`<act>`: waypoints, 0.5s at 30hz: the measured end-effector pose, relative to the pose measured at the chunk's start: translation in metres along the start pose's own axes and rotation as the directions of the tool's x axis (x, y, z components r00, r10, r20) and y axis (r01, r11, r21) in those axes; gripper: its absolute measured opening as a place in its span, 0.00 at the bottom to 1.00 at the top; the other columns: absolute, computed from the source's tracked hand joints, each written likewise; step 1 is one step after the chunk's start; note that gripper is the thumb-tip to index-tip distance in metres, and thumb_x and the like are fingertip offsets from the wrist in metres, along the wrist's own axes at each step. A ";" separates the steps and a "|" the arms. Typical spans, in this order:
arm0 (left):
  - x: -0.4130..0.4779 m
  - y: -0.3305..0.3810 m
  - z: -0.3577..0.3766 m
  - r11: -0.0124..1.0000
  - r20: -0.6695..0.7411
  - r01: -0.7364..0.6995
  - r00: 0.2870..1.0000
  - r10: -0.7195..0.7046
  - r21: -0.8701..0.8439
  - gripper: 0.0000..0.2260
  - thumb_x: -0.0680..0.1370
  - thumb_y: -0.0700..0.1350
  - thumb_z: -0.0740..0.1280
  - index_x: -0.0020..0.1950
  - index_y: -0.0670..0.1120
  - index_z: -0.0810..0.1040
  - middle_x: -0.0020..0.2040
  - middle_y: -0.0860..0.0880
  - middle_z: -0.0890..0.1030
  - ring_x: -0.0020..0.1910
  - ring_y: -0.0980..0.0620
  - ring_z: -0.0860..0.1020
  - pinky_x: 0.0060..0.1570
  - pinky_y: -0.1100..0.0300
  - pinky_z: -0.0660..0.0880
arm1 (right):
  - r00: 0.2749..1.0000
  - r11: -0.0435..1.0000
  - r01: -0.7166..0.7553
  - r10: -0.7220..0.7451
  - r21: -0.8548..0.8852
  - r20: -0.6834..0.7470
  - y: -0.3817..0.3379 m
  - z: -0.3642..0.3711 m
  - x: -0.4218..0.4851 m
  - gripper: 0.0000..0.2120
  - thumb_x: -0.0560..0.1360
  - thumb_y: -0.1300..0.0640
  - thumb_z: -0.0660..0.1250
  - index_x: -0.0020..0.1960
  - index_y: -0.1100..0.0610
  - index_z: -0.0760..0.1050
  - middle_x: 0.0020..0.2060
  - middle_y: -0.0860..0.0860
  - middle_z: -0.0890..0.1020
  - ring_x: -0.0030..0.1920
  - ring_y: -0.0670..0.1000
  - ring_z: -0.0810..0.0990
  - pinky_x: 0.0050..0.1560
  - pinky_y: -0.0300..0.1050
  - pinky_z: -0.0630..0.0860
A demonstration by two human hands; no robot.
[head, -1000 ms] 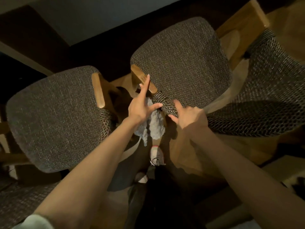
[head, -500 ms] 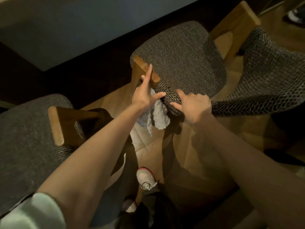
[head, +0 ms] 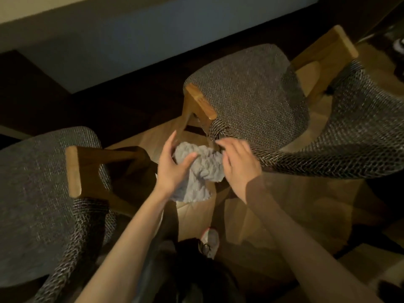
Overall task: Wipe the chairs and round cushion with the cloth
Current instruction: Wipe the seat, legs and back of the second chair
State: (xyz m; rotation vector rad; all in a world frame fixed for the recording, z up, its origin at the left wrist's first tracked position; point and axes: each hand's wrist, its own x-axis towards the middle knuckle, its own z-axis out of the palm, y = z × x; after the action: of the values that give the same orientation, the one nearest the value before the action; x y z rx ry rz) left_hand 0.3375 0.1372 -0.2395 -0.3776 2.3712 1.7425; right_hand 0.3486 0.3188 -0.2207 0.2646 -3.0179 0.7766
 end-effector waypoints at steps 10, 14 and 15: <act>0.046 -0.041 -0.026 0.941 -0.021 0.081 0.995 -0.093 -0.329 0.27 0.74 0.46 0.72 0.65 0.66 0.64 0.63 0.62 0.71 0.56 0.65 0.75 0.41 0.69 0.77 | 0.952 0.831 -0.241 0.102 0.502 0.288 -0.016 0.099 0.024 0.17 0.75 0.60 0.69 0.62 0.51 0.75 0.59 0.45 0.76 0.60 0.41 0.73 0.61 0.34 0.67; 0.082 -0.081 -0.021 0.914 -0.059 0.035 0.996 -0.064 -0.405 0.25 0.75 0.44 0.71 0.65 0.65 0.67 0.65 0.58 0.71 0.61 0.55 0.75 0.52 0.57 0.79 | 0.975 0.841 -0.209 0.137 0.500 0.177 0.004 0.153 0.058 0.09 0.76 0.62 0.67 0.55 0.55 0.78 0.52 0.46 0.80 0.55 0.44 0.77 0.58 0.42 0.74; 0.091 -0.091 -0.018 0.914 -0.075 0.013 0.996 -0.048 -0.406 0.25 0.75 0.44 0.71 0.65 0.64 0.67 0.65 0.56 0.71 0.60 0.54 0.76 0.53 0.56 0.79 | 0.980 0.841 -0.191 0.130 0.506 0.153 0.010 0.167 0.066 0.08 0.76 0.62 0.67 0.55 0.55 0.77 0.51 0.47 0.81 0.54 0.45 0.78 0.57 0.43 0.75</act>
State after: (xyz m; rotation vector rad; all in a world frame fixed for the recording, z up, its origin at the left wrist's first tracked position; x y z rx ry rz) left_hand 0.2783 0.0850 -0.3431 -0.5497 2.0240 2.2440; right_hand 0.2863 0.2363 -0.3683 0.0541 -2.8870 1.6467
